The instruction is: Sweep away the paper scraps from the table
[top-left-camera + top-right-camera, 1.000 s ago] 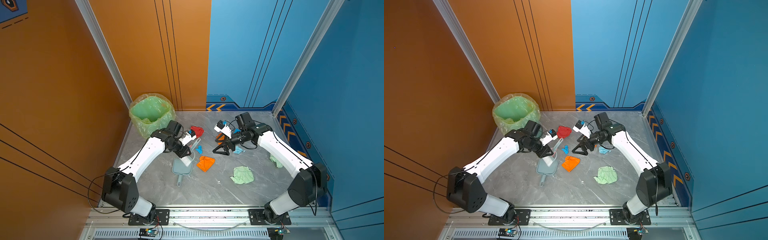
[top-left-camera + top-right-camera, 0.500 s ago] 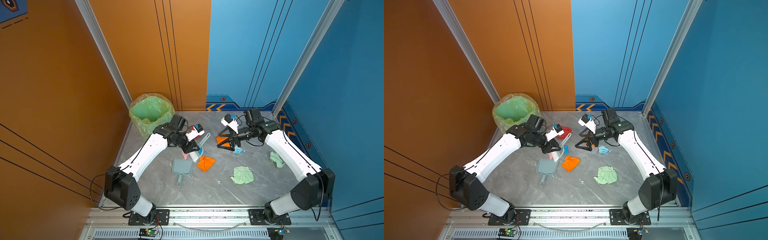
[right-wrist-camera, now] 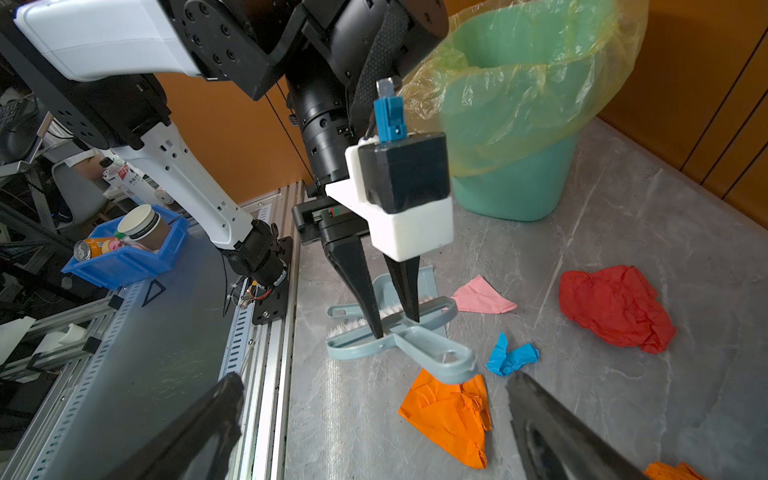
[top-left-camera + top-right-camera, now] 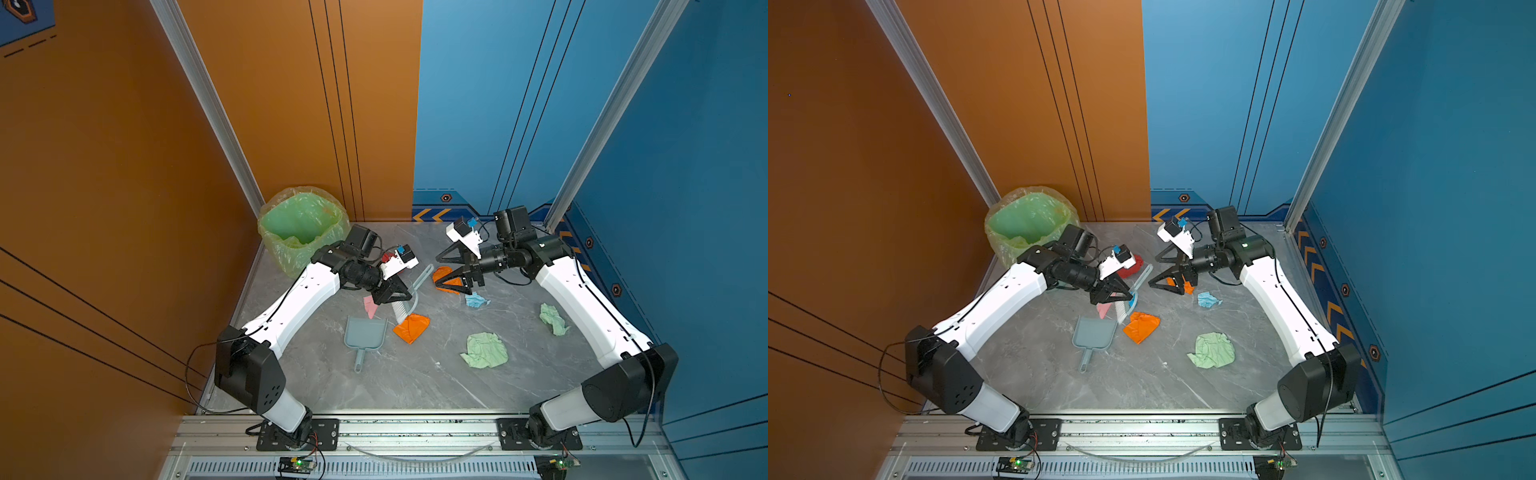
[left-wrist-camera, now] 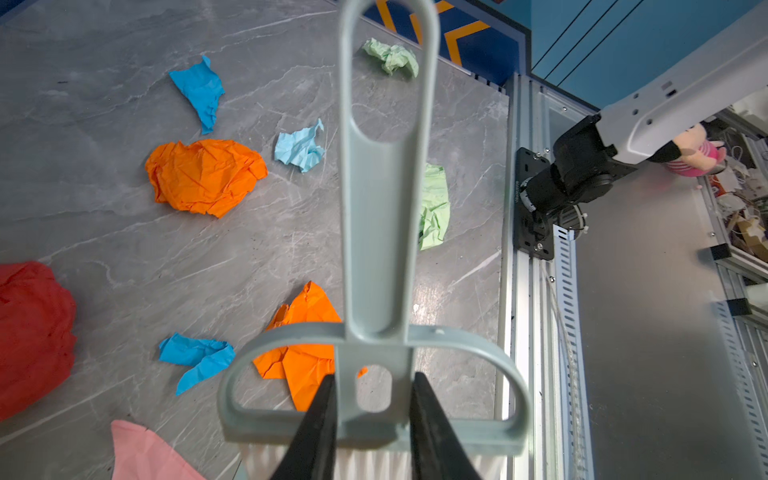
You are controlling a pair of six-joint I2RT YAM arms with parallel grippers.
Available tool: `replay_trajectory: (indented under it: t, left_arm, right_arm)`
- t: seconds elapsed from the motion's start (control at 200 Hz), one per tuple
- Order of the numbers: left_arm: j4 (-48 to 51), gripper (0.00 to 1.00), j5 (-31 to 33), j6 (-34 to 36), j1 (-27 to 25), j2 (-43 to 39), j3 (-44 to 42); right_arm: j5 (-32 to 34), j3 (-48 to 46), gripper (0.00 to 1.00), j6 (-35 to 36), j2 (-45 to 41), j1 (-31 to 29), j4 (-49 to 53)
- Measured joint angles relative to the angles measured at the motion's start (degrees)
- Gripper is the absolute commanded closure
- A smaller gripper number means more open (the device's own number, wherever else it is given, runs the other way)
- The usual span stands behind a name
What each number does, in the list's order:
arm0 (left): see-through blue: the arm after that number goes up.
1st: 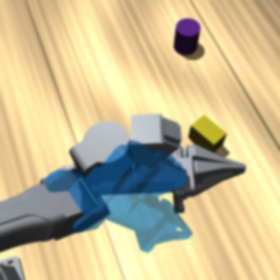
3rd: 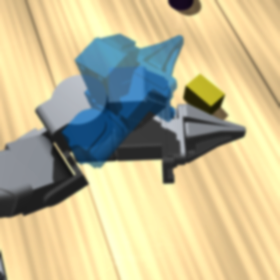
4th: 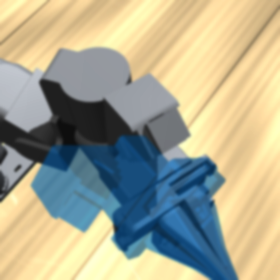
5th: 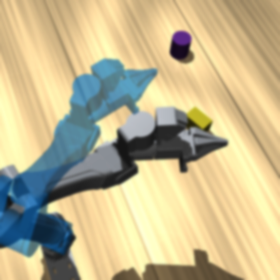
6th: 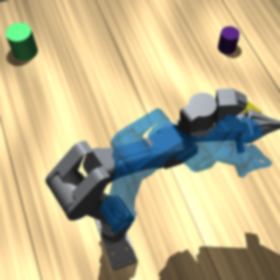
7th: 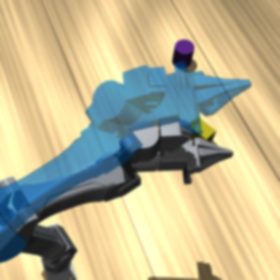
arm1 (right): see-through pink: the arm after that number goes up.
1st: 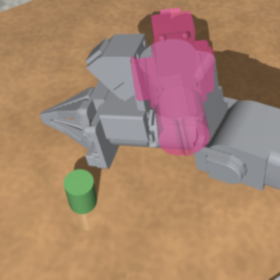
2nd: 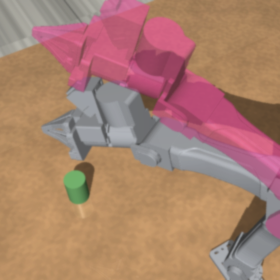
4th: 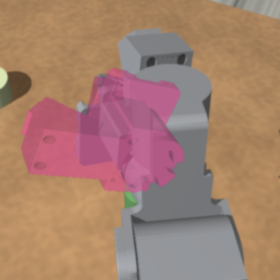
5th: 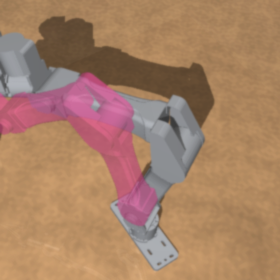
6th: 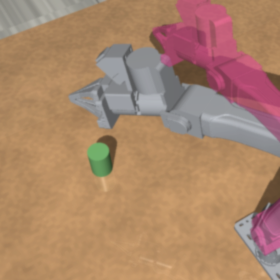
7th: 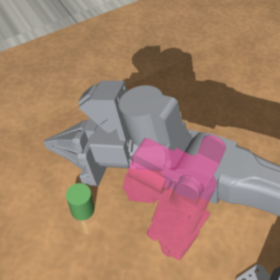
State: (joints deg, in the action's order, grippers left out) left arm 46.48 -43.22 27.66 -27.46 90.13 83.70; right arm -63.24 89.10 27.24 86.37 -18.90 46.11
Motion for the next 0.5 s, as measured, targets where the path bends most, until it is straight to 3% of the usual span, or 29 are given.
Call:
replay_trajectory:
  t: [0.501]
  left_arm:
    - [-0.2, 1.00, -6.2, 2.1, -0.2, 0.0, 0.4]
  right_arm:
    - [-1.3, 0.0, 0.03, 0.0, 0.1, 0.2, 0.0]
